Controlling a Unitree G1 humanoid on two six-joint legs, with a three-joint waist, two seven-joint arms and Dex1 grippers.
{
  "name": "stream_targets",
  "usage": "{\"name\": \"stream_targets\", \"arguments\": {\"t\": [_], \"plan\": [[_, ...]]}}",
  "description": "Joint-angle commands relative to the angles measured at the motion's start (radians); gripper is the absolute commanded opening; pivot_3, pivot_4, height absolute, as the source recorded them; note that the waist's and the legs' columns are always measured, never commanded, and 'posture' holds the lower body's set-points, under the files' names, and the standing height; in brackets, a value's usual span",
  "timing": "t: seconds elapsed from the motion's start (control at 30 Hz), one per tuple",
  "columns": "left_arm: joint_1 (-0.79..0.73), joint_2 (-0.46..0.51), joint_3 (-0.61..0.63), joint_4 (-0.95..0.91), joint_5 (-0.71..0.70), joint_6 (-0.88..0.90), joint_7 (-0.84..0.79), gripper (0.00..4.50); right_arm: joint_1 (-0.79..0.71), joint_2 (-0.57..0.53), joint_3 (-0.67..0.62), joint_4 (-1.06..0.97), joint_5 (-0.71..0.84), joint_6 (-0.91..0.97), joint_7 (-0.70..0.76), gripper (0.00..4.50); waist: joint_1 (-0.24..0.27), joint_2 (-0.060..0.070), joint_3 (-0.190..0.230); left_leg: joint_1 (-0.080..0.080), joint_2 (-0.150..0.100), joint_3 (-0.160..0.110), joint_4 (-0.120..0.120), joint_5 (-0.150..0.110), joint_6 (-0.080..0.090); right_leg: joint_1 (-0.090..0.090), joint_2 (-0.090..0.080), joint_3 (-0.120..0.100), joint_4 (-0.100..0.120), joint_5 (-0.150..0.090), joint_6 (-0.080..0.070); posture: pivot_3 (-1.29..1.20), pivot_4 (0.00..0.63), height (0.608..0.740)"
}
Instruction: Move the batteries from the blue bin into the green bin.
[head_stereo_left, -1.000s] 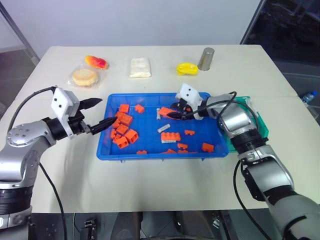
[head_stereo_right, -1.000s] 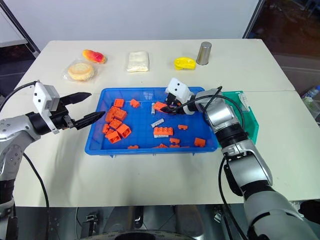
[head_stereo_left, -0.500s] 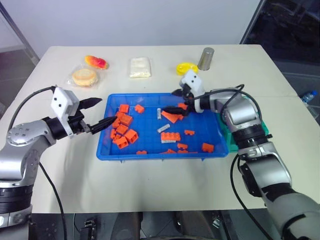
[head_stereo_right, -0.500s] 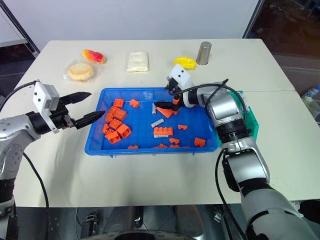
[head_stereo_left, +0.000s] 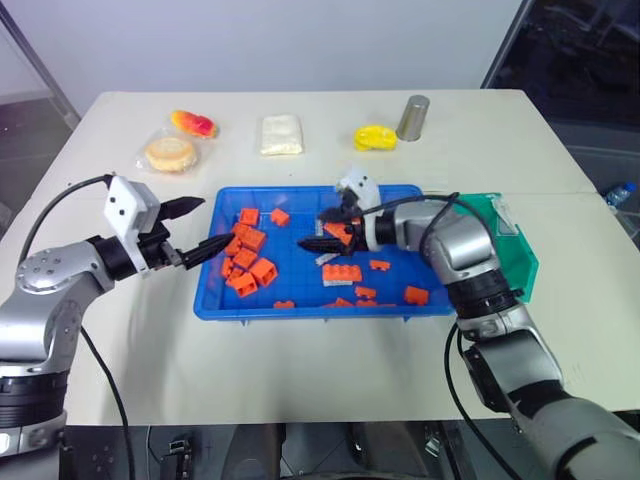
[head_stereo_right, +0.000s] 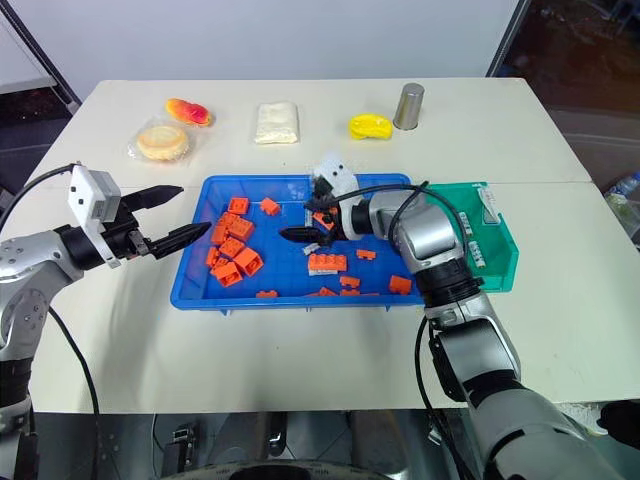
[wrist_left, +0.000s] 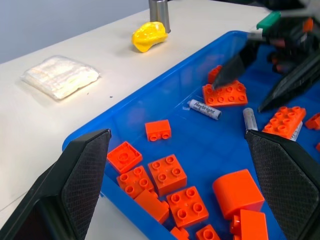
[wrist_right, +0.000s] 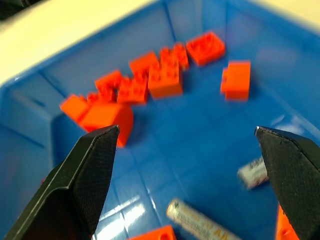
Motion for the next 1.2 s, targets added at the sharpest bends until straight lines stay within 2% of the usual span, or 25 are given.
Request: {"name": "stream_targets", "arguments": {"t": [0.03, 0.3, 1.2], "plan": [[0.001, -0.004, 0.016, -0.033, 0.002, -0.018, 0.01, 4.5, -0.026, -0.002, 0.018, 0.024, -0.026, -0.05, -0.014, 4.46, 0.0, 0.0, 0.0, 0.0, 0.0, 0.0, 0.0, 0.0, 0.0, 0.0, 0.0, 0.0, 0.0, 0.0, 0.0, 0.0, 0.15, 0.74], [0.021, -0.002, 0.027, -0.05, -0.003, -0.013, 0.015, 4.5, 0.013, -0.131, 0.147, -0.027, -0.107, -0.213, 0.129, 4.46, 0.001, 0.0, 0.0, 0.0, 0.0, 0.0, 0.0, 0.0, 0.0, 0.0, 0.0, 0.0, -0.001, 0.0, 0.0, 0.0, 0.15, 0.74], [0.016, -0.004, 0.025, -0.051, -0.001, -0.019, 0.033, 4.5, -0.001, -0.089, 0.191, 0.093, -0.197, -0.264, 0.147, 4.46, 0.0, -0.001, 0.0, 0.0, 0.0, 0.0, 0.0, 0.0, 0.0, 0.0, 0.0, 0.0, -0.001, 0.0, 0.0, 0.0, 0.15, 0.74]]}}
